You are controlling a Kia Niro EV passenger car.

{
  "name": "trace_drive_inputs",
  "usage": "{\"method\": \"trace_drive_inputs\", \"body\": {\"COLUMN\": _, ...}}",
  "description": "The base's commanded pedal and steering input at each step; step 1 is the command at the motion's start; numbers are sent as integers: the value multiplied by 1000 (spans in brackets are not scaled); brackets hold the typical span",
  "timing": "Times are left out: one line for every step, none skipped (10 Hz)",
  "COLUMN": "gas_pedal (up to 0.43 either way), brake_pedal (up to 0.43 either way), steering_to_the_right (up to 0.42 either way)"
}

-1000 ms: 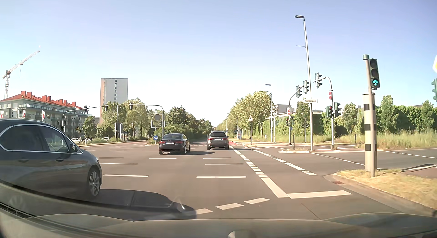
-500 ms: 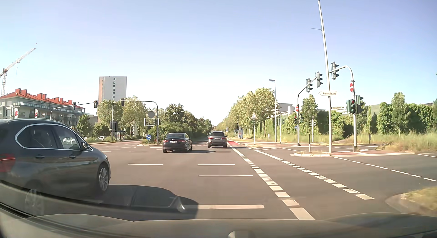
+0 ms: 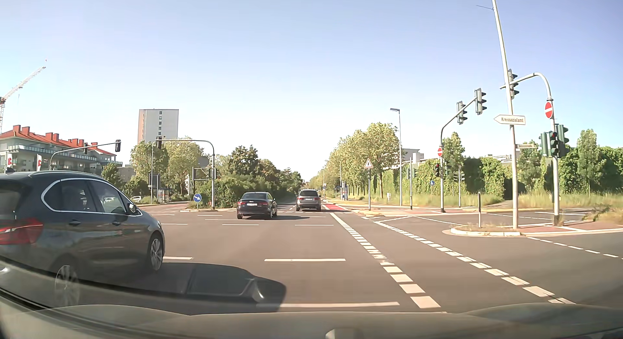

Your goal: Follow the waypoints while adhering to traffic rules and regulations

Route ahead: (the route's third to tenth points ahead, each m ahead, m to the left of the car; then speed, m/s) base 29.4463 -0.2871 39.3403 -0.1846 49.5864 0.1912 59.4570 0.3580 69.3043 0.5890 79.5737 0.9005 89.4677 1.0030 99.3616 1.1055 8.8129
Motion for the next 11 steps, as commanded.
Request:
{"method": "trace_drive_inputs", "body": {"gas_pedal": 311, "brake_pedal": 0, "steering_to_the_right": -1}}
{"method": "trace_drive_inputs", "body": {"gas_pedal": 311, "brake_pedal": 0, "steering_to_the_right": -1}}
{"method": "trace_drive_inputs", "body": {"gas_pedal": 311, "brake_pedal": 0, "steering_to_the_right": -1}}
{"method": "trace_drive_inputs", "body": {"gas_pedal": 299, "brake_pedal": 0, "steering_to_the_right": -1}}
{"method": "trace_drive_inputs", "body": {"gas_pedal": 299, "brake_pedal": 0, "steering_to_the_right": -2}}
{"method": "trace_drive_inputs", "body": {"gas_pedal": 287, "brake_pedal": 0, "steering_to_the_right": -3}}
{"method": "trace_drive_inputs", "body": {"gas_pedal": 287, "brake_pedal": 0, "steering_to_the_right": -3}}
{"method": "trace_drive_inputs", "body": {"gas_pedal": 287, "brake_pedal": 0, "steering_to_the_right": -3}}
{"method": "trace_drive_inputs", "body": {"gas_pedal": 280, "brake_pedal": 0, "steering_to_the_right": -3}}
{"method": "trace_drive_inputs", "body": {"gas_pedal": 280, "brake_pedal": 0, "steering_to_the_right": -3}}
{"method": "trace_drive_inputs", "body": {"gas_pedal": 280, "brake_pedal": 0, "steering_to_the_right": -3}}
